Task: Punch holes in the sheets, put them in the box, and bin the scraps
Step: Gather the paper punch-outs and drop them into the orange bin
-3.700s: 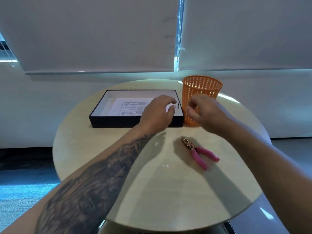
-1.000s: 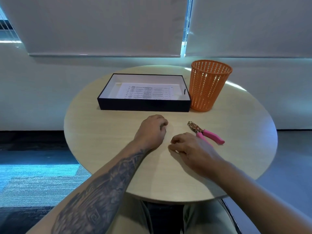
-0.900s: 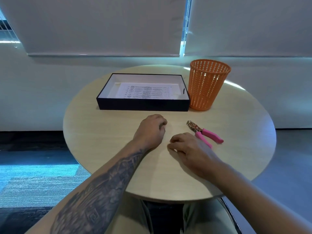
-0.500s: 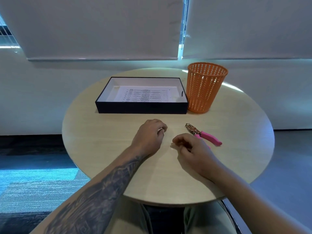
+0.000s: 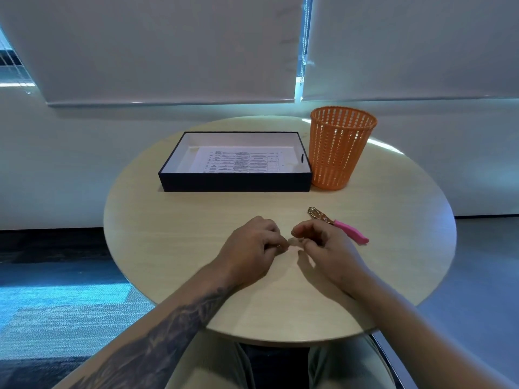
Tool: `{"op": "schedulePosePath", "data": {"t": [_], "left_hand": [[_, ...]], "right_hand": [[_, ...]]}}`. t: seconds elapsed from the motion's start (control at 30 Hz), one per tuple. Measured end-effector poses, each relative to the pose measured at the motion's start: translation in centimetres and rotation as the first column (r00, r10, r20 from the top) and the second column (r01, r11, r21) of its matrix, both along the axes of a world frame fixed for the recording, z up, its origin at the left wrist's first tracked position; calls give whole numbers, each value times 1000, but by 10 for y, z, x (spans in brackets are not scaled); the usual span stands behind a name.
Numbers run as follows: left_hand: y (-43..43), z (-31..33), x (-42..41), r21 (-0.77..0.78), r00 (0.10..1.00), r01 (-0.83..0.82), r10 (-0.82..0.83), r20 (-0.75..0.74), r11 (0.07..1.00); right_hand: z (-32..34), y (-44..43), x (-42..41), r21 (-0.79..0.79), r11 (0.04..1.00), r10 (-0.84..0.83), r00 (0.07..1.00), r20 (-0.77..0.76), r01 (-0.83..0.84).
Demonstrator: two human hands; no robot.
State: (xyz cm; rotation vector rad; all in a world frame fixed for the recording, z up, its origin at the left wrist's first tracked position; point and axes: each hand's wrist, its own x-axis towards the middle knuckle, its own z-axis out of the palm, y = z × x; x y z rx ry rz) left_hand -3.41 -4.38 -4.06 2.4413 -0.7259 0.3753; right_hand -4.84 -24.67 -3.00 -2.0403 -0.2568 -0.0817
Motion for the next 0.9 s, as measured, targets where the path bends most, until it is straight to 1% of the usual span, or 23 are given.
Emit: {"op": "schedulePosePath", "data": {"t": [0.33,0.57,0.73,0.8,0.83,0.9], "left_hand": [[0,5,-7,191,990,36,-61,126,981],[-1,6,-7,225,985,31,-68,161,974],[0,9,-7,310,979,45,-104,177,950],[1,11,-5,284,992,20,-55,116,959],[2,12,-4,240,999,2,-15,52,971],[2,17,1,90,987,-16,30,-158,996]], "right_hand": [[4,0,-2,87,996,19,998,-52,-14],[5,-2,-1,160,987,-9,997,-73,21],[4,-2,3,190,981,-22,997,-70,35],[2,-3,3,187,981,-30,997,-69,42],[1,-3,4,179,983,-32,997,-65,43],[1,-4,3,176,983,-38,998,-55,47]]}}
